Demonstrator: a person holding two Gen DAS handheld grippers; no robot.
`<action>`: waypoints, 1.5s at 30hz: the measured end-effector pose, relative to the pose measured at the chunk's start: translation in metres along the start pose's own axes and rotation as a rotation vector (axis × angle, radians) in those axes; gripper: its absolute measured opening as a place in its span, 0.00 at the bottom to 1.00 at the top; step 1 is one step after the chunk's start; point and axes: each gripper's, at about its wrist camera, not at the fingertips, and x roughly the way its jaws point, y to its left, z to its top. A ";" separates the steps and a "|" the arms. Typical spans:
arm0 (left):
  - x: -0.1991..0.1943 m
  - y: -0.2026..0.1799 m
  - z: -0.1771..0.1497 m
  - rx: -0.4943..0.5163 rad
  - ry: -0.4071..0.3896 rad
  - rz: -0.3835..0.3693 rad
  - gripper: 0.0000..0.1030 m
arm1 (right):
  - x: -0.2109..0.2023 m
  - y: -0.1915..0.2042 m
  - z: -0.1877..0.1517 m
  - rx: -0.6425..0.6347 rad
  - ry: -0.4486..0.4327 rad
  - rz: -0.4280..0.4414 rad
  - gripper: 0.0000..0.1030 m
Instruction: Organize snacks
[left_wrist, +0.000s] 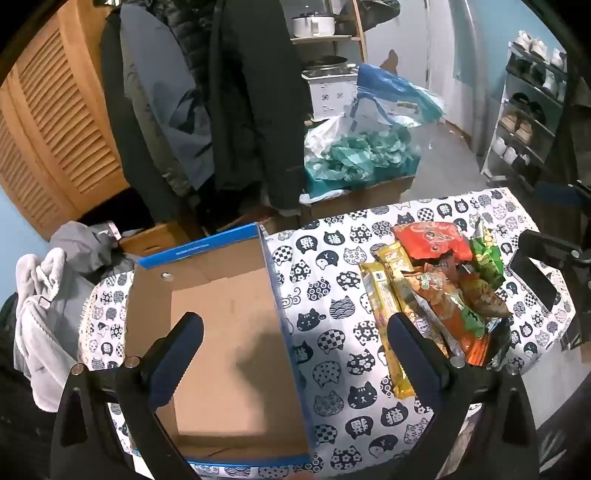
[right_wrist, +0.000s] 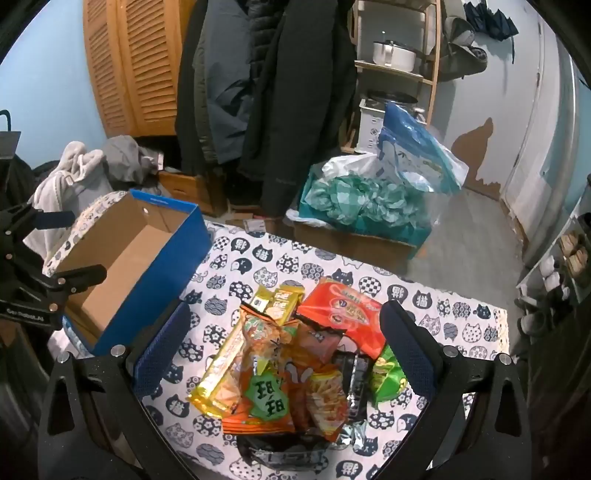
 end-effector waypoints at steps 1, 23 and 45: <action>0.000 0.000 0.000 0.000 -0.001 0.003 0.98 | 0.000 0.000 0.000 0.002 -0.001 -0.001 0.97; 0.004 -0.005 -0.005 0.000 0.015 -0.062 0.98 | 0.000 -0.001 0.003 -0.001 0.004 -0.003 0.97; 0.006 -0.009 -0.009 -0.002 0.020 -0.069 0.98 | 0.002 -0.004 -0.006 0.006 0.011 -0.012 0.97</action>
